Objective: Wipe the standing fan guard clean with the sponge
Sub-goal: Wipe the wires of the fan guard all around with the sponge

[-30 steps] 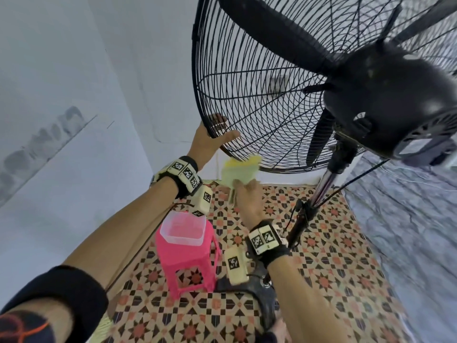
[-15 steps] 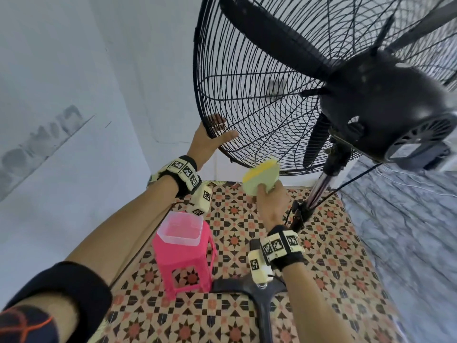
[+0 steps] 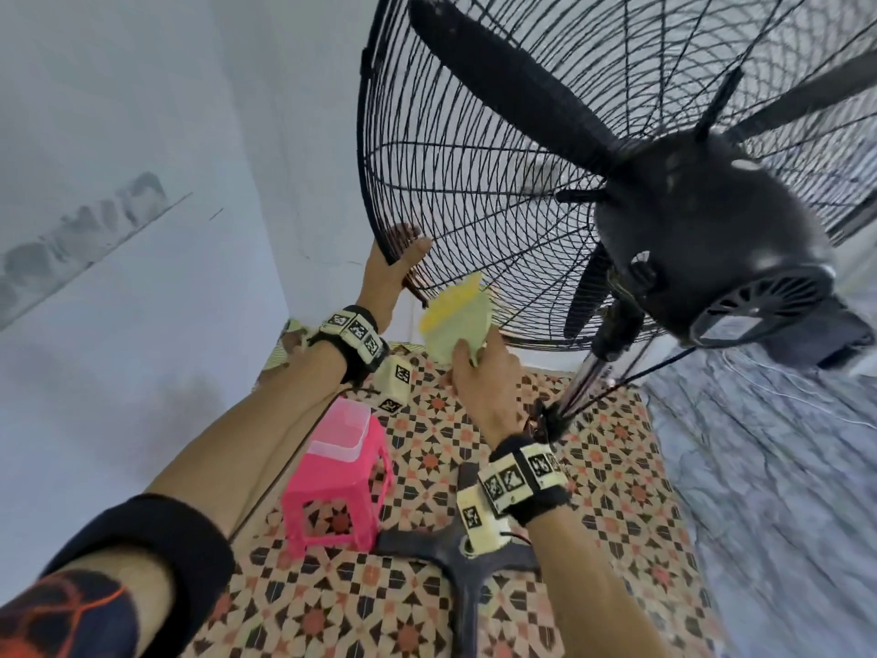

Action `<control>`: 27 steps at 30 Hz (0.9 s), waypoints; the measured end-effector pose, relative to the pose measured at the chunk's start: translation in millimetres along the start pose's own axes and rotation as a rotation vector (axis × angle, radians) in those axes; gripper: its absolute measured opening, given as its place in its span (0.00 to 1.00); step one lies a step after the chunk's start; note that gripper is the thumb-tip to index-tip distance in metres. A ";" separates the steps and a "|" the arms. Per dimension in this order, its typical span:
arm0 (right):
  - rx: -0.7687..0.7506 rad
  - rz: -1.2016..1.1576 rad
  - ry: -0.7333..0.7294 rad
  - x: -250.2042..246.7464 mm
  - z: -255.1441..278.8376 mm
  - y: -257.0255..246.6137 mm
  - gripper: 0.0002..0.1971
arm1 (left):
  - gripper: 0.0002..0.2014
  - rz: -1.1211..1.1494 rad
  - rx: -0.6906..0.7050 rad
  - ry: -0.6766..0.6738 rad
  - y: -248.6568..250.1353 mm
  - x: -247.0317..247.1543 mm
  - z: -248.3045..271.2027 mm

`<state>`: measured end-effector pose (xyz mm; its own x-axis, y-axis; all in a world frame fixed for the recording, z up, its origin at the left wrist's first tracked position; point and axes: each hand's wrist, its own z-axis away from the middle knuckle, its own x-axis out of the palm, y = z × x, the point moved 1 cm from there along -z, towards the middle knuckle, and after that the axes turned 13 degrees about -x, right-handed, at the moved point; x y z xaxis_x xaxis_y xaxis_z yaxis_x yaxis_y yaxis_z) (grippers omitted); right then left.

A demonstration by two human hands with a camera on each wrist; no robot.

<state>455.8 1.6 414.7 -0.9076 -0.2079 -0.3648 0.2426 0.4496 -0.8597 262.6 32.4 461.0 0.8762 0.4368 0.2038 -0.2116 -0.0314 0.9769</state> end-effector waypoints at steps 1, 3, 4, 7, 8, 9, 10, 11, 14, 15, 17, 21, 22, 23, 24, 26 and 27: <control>-0.029 0.011 -0.004 0.6 -1.3 -0.8 0.12 | 0.34 0.013 0.008 0.003 0.7 1.6 -0.2; 0.025 0.046 0.025 -4.3 -6.1 11.7 0.13 | 0.31 0.024 0.010 0.001 2.8 2.6 0.3; 0.104 0.074 0.036 -9.2 -5.7 20.2 0.15 | 0.30 0.026 -0.002 -0.004 3.4 2.0 0.2; 0.200 0.042 0.131 -23.9 2.0 31.6 0.26 | 0.33 0.024 -0.008 0.001 5.0 1.5 1.0; 0.153 0.022 0.135 -25.9 4.1 31.2 0.31 | 0.37 0.037 -0.004 0.005 5.0 2.0 2.1; 0.091 -0.003 0.133 -28.2 6.7 26.3 0.35 | 0.42 0.058 -0.007 0.014 3.7 2.9 3.0; 0.030 -0.021 0.132 -28.7 7.0 27.4 0.36 | 0.47 0.076 -0.009 0.021 2.4 4.6 4.1; -0.032 -0.028 0.116 -29.2 7.4 25.1 0.35 | 0.51 0.084 -0.009 0.029 0.2 6.5 4.6; -0.122 -0.031 -0.056 -31.1 6.2 7.5 0.22 | 0.54 0.056 -0.013 0.051 -7.9 12.8 8.0; -0.158 -0.033 -0.129 -30.5 6.2 1.8 0.21 | 0.54 0.044 -0.013 0.062 -10.8 13.8 8.6; -0.271 0.074 -0.177 -28.2 2.5 -4.6 0.23 | 0.51 0.025 -0.011 0.083 -14.5 14.0 6.8; -0.410 0.242 -0.041 -28.1 -14.9 -0.9 0.14 | 0.45 -0.051 0.009 0.097 -19.5 11.8 0.5; -0.427 0.210 -0.013 -27.6 -17.7 -0.3 0.11 | 0.42 -0.071 0.012 0.091 -19.2 12.8 1.6; -0.461 0.179 0.010 -27.1 -18.1 -3.3 0.09 | 0.38 -0.082 0.010 0.085 -20.3 13.4 2.7; -0.509 0.157 0.029 -26.7 -17.8 -8.5 0.07 | 0.32 -0.087 0.012 0.087 -21.4 14.3 3.1; -0.616 0.128 0.043 -23.3 -17.4 -17.9 0.05 | 0.27 -0.090 0.014 0.116 -24.2 16.3 3.4; -0.651 0.119 0.038 -21.8 -17.7 -21.8 0.05 | 0.30 -0.088 0.014 0.123 -24.3 17.2 4.5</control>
<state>464.2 11.7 447.7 -0.9015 -0.0990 -0.4213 0.0964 0.9031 -0.4185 284.8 36.7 441.1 0.8311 0.5454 0.1091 -0.1300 -0.0003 0.9915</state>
